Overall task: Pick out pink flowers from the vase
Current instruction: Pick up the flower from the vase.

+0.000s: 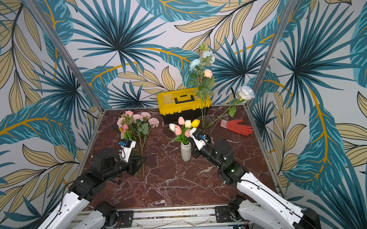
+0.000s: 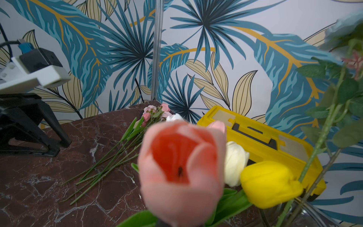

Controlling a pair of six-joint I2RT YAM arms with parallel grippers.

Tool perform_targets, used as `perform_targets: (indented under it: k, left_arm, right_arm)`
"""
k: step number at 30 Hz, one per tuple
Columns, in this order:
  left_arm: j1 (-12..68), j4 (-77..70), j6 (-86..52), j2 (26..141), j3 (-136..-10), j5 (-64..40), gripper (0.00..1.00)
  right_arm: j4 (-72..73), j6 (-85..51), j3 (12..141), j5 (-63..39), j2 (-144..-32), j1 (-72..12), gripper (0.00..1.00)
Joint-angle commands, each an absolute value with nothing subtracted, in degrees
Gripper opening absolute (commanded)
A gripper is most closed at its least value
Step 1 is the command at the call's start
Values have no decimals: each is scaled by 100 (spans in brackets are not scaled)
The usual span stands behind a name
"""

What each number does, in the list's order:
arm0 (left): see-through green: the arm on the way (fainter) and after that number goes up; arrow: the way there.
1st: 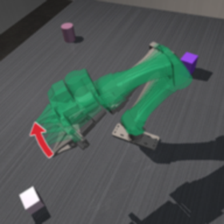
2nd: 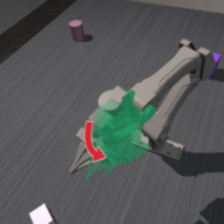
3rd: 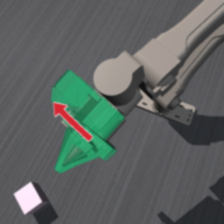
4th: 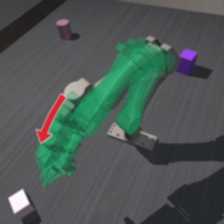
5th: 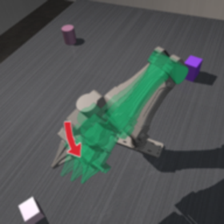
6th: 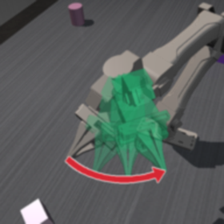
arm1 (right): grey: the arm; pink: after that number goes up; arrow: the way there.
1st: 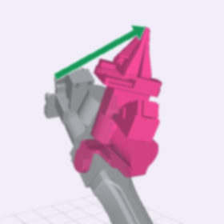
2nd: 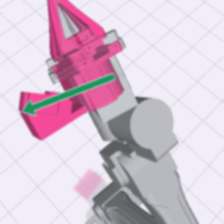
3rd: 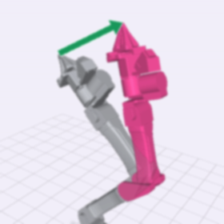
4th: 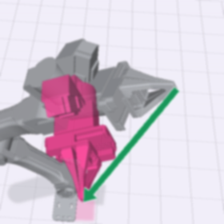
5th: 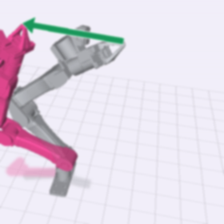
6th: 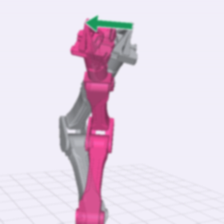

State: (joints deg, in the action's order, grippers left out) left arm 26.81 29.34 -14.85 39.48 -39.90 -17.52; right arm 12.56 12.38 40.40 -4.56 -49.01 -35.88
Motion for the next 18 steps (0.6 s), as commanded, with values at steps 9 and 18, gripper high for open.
perform_targets:
  k: [9, 18]
  left_arm:
    - [2694, 2839, -1070, 3889, -4611, -1841, 43]
    - [2689, 2212, -462, 3878, -4579, -2328, 50]
  right_arm:
    - [-559, 1055, 5553, -1146, -4454, -3567, 0]
    - [-1615, 833, 6696, -1465, -4629, -3569, 0]
